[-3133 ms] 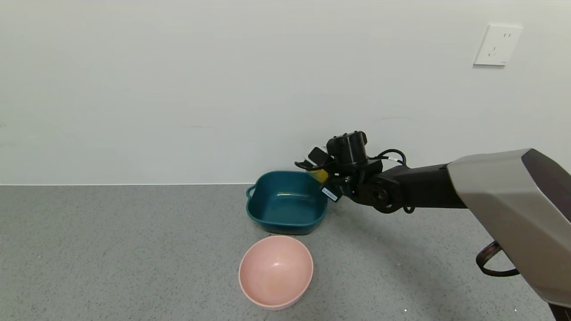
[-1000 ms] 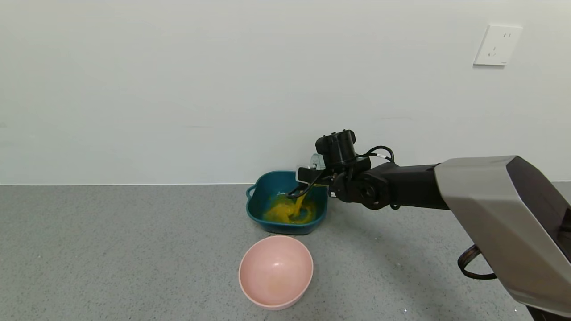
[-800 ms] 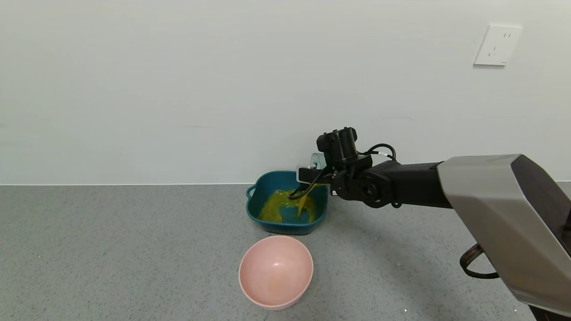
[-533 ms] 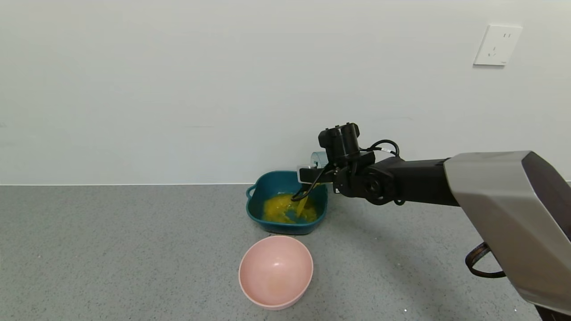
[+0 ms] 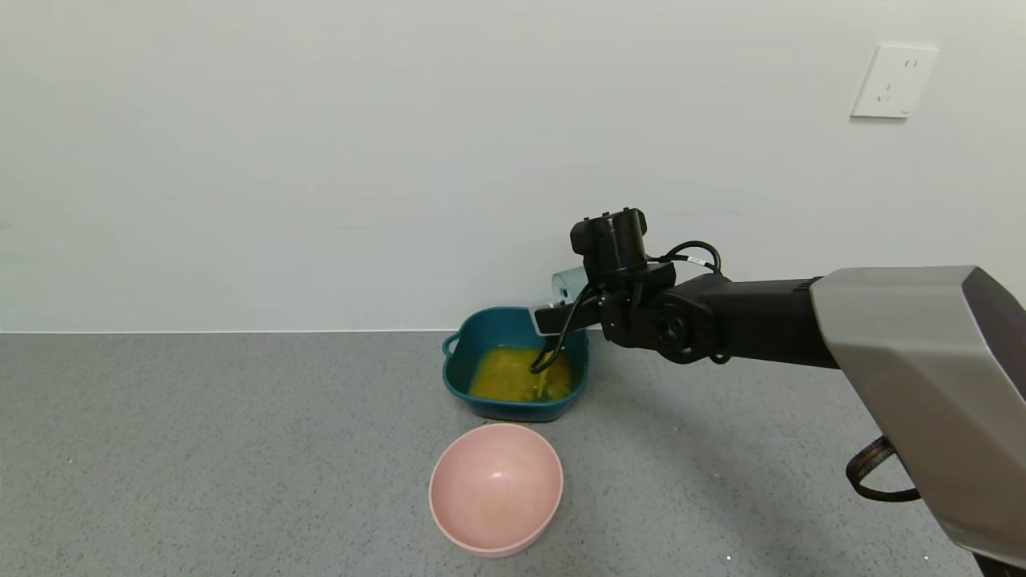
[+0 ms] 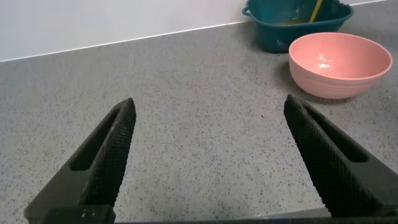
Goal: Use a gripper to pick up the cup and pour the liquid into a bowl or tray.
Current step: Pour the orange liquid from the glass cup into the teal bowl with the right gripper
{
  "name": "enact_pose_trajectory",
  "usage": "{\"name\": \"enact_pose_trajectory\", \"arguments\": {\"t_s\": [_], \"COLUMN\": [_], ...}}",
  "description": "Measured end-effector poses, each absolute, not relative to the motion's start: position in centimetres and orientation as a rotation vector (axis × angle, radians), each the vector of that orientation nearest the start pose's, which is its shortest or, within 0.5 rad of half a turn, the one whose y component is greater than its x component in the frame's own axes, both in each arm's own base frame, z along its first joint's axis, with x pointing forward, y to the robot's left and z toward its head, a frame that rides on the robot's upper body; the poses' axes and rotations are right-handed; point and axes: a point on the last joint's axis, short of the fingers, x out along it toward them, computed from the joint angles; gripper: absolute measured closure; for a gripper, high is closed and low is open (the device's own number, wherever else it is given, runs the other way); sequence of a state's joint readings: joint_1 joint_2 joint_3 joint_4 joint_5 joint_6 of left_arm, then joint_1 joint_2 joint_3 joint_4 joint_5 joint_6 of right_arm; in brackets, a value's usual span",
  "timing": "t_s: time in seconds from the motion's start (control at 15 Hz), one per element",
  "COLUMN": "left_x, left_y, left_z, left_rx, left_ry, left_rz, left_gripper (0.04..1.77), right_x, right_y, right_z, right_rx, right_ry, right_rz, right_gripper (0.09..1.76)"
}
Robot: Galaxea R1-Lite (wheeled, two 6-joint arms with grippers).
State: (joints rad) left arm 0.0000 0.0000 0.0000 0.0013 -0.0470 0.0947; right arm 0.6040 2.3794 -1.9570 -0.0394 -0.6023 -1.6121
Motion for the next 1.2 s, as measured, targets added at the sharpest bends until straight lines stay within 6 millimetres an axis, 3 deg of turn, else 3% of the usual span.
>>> {"name": "enact_pose_trajectory", "arguments": {"t_s": [0.53,1.2], "left_x": [-2.3,-2.3], "left_y": [-0.1,-0.1], "left_z": [7.5,7.5], "left_rx": [0.095,0.095], "left_ry": [-0.001,-0.001], "left_rz": [-0.047,-0.047], "left_gripper": [0.09,0.09], "right_x": [41.4,40.5], "right_y": [28.2,29.5], "right_z": [17.7,17.7], "right_rx": [-1.962,-2.003], "right_ry": [0.206,0.182], "right_rz": [0.219,0.229], "right_gripper": [0.5,0.5]}}
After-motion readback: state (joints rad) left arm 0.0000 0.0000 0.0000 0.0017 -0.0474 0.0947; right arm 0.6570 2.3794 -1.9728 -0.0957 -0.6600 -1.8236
